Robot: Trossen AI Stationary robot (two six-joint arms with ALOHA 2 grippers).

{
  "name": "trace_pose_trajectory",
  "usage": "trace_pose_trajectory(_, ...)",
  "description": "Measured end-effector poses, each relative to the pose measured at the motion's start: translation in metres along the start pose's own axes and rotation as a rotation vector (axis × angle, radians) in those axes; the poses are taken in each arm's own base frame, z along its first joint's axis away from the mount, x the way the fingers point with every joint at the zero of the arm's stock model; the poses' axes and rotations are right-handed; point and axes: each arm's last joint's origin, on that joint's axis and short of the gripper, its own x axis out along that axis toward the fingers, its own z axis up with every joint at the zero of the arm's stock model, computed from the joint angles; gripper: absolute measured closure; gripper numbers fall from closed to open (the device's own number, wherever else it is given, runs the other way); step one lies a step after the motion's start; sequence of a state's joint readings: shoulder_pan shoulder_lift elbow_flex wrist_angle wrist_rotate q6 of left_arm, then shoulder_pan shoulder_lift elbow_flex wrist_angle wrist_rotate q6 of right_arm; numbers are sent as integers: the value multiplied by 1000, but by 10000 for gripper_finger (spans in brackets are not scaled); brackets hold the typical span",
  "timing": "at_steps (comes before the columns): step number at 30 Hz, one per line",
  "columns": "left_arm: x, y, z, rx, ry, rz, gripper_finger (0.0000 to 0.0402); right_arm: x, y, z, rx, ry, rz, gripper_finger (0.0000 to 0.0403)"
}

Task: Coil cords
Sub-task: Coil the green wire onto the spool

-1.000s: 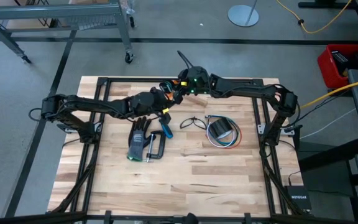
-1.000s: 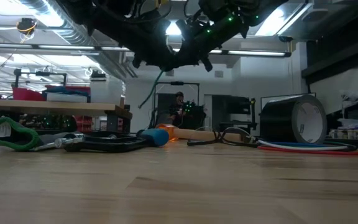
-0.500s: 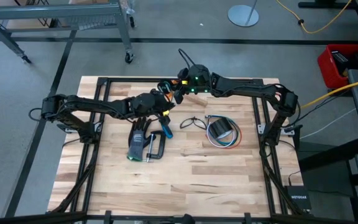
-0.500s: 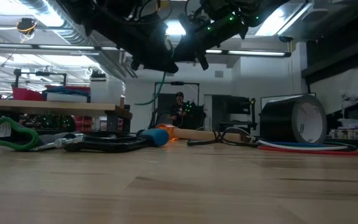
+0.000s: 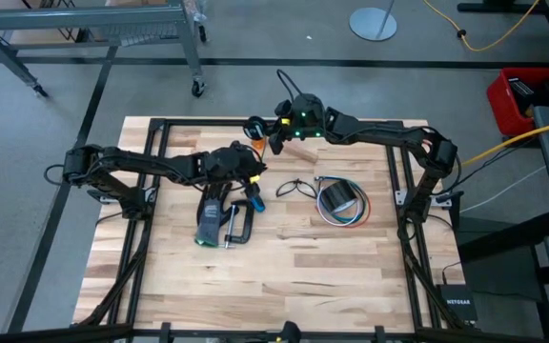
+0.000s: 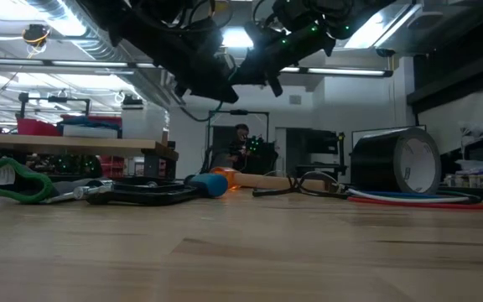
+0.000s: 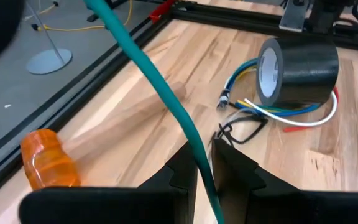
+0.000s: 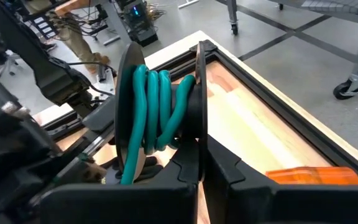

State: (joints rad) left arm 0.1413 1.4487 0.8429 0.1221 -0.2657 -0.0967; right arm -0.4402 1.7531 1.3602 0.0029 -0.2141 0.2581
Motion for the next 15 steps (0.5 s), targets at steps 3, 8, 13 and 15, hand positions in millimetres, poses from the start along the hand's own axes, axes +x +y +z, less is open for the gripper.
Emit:
trace_pose_trajectory(3,0,-2,-2,7,15,-4,361,-1,-2,1,3,2,9,395)
trace_pose_trajectory(8,-1,-3,-4,5,39,-6,361,-1,-4,1,5,5,23,395)
trace_pose_trajectory(13,-1,-3,-4,2,37,-5,367,-2,-6,2,7,5,37,395)
trace_pose_trajectory(15,-1,-3,-4,8,32,-6,383,-2,-5,2,5,1,51,395)
